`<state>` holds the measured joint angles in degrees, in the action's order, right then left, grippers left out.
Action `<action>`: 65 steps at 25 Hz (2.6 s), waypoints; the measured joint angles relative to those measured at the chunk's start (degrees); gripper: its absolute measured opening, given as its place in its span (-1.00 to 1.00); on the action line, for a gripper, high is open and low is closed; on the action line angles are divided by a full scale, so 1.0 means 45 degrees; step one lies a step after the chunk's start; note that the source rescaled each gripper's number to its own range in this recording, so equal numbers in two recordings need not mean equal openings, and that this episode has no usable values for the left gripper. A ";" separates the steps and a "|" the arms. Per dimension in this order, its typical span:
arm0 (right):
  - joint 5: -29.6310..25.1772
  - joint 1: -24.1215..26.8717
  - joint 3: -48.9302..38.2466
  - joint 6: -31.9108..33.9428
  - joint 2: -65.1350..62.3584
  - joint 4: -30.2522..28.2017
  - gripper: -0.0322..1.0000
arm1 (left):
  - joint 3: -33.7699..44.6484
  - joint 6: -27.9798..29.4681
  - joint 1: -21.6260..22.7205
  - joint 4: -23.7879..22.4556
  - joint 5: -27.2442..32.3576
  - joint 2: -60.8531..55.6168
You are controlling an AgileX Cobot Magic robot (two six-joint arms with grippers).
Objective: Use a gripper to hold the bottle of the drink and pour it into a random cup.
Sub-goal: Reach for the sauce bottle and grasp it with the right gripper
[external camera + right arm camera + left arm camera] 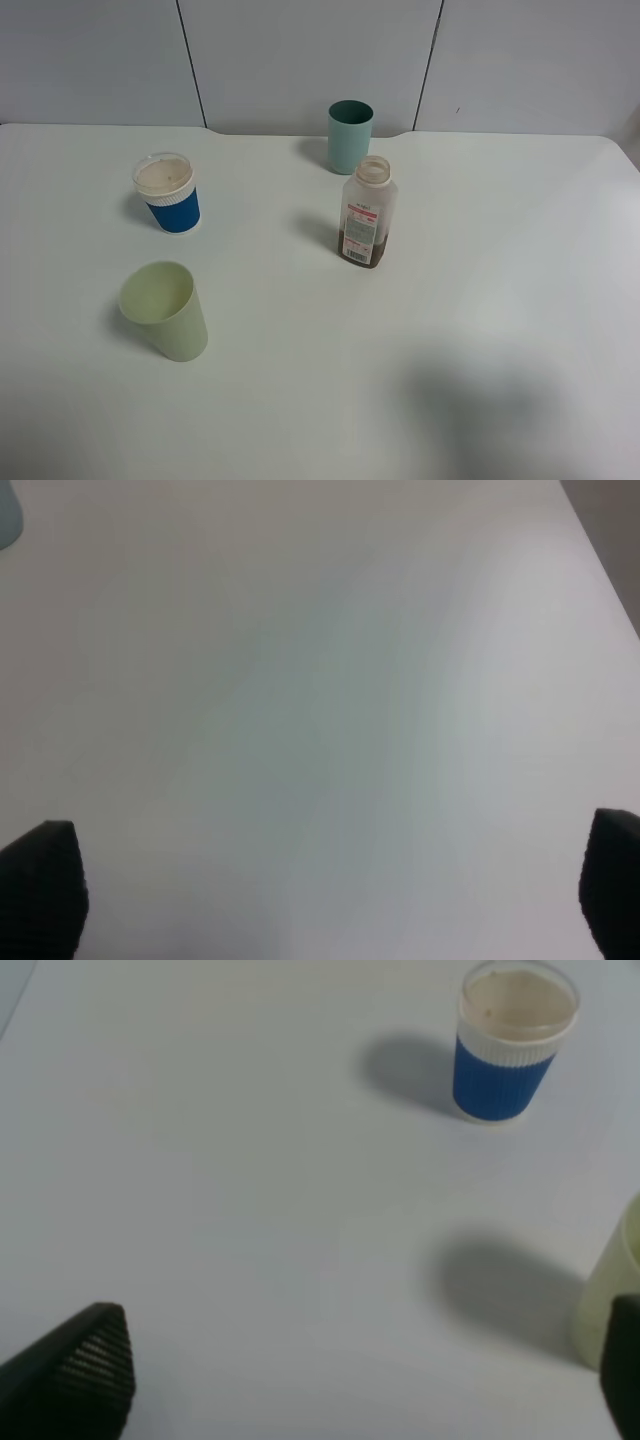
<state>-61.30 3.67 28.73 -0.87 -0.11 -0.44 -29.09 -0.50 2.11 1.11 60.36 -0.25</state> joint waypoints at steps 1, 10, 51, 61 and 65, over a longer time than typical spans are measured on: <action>0.0000 0.0000 0.0000 0.0000 0.0000 0.0000 1.00 | 0.0000 0.0000 0.0000 0.0000 0.0000 0.0000; 0.0000 0.0000 0.0000 0.0000 0.0000 0.0000 1.00 | 0.0000 0.0000 0.0000 0.0000 0.0000 0.0000; 0.0000 0.0000 0.0000 0.0000 0.0000 0.0000 1.00 | 0.0000 0.0000 0.0000 -0.0014 0.0000 0.0000; 0.0000 0.0000 0.0000 0.0000 0.0000 0.0000 1.00 | 0.0000 0.0000 0.0000 -0.0014 0.0000 0.0000; 0.0000 0.0000 0.0000 0.0000 0.0000 0.0000 1.00 | 0.0000 0.0000 0.0000 -0.0014 0.0000 0.0000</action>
<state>-61.30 3.67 28.73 -0.87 -0.11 -0.44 -29.09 -0.50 2.11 1.05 60.36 -0.25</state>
